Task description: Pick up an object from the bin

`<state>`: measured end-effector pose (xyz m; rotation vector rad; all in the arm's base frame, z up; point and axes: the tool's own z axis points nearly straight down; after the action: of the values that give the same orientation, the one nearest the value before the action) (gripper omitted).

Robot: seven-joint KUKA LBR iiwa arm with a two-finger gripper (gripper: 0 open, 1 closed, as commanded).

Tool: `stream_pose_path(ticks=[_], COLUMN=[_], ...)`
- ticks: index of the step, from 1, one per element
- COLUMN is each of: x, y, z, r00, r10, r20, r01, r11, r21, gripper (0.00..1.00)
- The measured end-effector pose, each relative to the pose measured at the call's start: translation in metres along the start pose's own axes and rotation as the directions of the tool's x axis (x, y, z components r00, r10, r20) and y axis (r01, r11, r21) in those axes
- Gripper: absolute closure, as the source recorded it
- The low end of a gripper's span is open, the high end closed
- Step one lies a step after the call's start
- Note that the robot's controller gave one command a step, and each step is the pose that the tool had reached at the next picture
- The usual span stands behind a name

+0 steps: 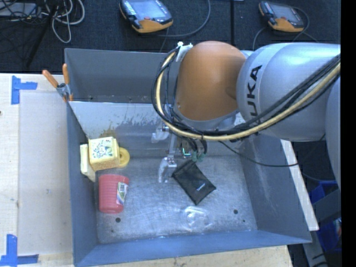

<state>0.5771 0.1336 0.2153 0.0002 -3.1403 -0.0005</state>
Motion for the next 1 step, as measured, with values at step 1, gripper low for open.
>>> stream_pose_path(ticks=[1], x=[-0.0069], y=[-0.0012], z=[0.0422], r00=[0.999], r10=[-0.036], r20=[0.008], r01=[0.036], r11=[0.999], r21=[-0.001], gripper=[0.00])
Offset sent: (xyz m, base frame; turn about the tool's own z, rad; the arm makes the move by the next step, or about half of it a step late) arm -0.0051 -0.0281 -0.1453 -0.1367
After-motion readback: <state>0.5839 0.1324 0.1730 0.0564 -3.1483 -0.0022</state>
